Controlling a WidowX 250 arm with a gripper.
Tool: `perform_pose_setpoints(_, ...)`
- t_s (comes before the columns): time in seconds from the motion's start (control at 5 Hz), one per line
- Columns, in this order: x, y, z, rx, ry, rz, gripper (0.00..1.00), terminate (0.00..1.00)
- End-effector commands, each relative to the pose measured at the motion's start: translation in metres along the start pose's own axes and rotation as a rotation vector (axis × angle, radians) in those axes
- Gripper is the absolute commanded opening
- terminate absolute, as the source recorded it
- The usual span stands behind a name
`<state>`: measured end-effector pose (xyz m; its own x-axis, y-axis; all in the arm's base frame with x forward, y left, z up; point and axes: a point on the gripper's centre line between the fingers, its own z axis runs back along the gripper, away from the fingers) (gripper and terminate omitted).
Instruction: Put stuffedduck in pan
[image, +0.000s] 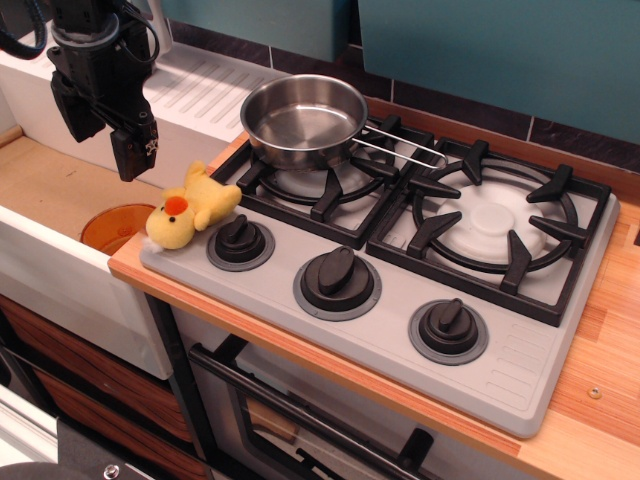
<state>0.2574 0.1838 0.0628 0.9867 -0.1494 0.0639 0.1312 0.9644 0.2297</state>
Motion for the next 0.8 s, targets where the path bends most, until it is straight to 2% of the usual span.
perform_pose_setpoints(0.0, 0.000, 0.000, 0.000, 0.000, 0.000, 0.000, 1.00, 0.00)
perform_pose_setpoints(0.4, -0.011, -0.027, 0.014, 0.018, 0.010, 0.048, 1.00, 0.00)
perform_pose_setpoints(0.6, -0.017, -0.037, 0.029, 0.029, 0.027, 0.056, 1.00, 0.00)
